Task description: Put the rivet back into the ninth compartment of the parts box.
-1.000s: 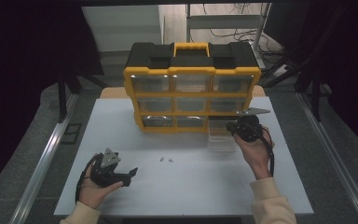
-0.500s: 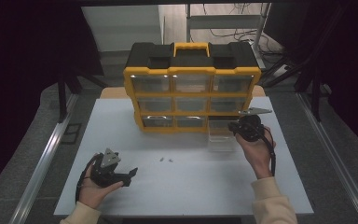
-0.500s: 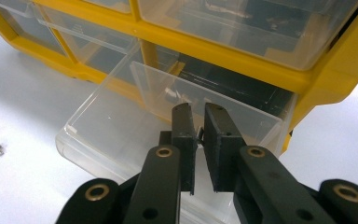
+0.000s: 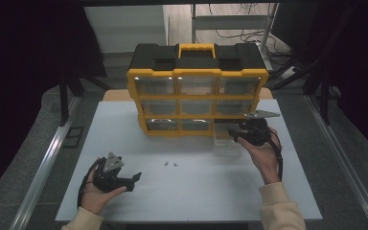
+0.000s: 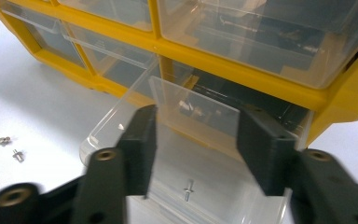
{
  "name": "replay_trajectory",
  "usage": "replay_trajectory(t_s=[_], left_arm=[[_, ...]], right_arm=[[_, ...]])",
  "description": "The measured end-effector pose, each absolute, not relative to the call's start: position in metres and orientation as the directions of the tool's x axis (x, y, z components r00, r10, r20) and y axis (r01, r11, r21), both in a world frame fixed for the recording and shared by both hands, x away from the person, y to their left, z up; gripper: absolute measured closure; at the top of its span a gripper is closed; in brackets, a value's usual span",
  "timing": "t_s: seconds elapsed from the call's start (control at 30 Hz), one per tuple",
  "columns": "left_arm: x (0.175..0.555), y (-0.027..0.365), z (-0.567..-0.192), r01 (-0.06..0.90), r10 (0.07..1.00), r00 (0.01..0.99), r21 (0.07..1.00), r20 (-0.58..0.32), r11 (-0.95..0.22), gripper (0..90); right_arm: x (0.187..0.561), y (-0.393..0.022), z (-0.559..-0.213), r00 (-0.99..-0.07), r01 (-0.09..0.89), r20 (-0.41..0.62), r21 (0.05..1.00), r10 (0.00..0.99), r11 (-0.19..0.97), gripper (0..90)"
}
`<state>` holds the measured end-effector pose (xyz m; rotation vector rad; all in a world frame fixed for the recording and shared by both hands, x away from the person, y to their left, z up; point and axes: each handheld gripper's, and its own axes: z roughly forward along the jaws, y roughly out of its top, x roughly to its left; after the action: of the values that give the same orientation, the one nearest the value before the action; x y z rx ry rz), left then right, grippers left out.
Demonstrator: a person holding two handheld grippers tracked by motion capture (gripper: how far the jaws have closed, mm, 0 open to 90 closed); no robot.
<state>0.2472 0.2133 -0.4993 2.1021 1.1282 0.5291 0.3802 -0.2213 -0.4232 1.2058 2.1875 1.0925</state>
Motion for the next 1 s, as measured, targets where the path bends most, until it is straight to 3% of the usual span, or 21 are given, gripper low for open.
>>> replay_trajectory(t_s=[0.2,0.37,1.0], left_arm=[[0.247,0.214,-0.5,0.563,0.841,0.54,0.729,0.033,-0.39,9.4],[0.247,0.213,-0.5,0.562,0.841,0.54,0.729,0.033,-0.39,9.4],[0.248,0.212,-0.5,0.56,0.836,0.547,0.725,0.039,-0.401,9.4]], right_arm=[[0.379,-0.219,-0.423,-0.553,0.508,0.026,0.803,0.833,0.312,29.1],[0.375,-0.214,-0.422,-0.585,0.494,0.044,0.811,0.81,0.313,24.0],[0.336,-0.187,-0.423,-0.716,0.408,0.012,0.818,0.698,0.405,21.0]])
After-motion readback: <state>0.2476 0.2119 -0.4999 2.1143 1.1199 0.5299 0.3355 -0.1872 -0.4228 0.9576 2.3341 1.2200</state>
